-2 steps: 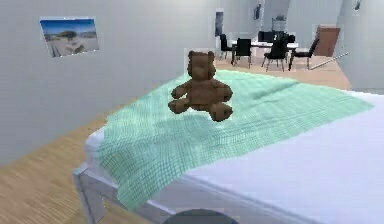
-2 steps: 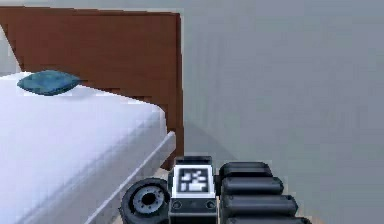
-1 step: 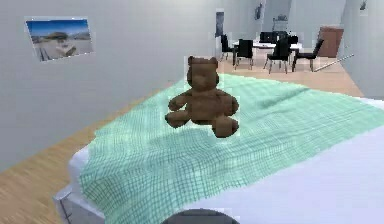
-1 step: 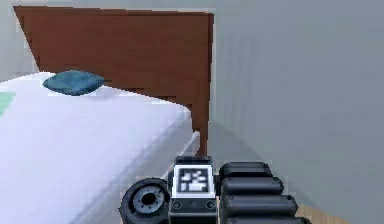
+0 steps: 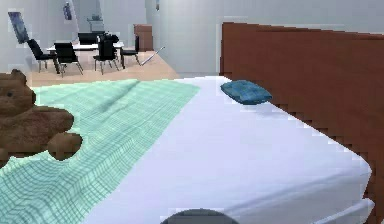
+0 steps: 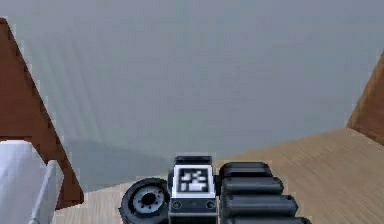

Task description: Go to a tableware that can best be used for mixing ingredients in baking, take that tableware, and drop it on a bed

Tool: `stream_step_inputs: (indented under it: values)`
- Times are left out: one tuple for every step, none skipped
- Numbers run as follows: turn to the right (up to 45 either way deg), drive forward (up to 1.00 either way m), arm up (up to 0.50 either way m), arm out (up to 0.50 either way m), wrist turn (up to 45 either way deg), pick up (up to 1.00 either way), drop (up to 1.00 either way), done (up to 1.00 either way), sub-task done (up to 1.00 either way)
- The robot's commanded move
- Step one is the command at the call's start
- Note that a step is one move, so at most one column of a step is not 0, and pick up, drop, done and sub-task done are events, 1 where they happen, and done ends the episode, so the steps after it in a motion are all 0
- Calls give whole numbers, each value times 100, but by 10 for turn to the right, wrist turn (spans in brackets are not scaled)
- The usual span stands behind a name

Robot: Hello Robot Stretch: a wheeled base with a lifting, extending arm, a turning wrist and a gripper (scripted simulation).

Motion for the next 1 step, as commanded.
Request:
stream_step_inputs:
  values:
    - [60, 0, 0, 0, 0, 0, 0, 0, 0]
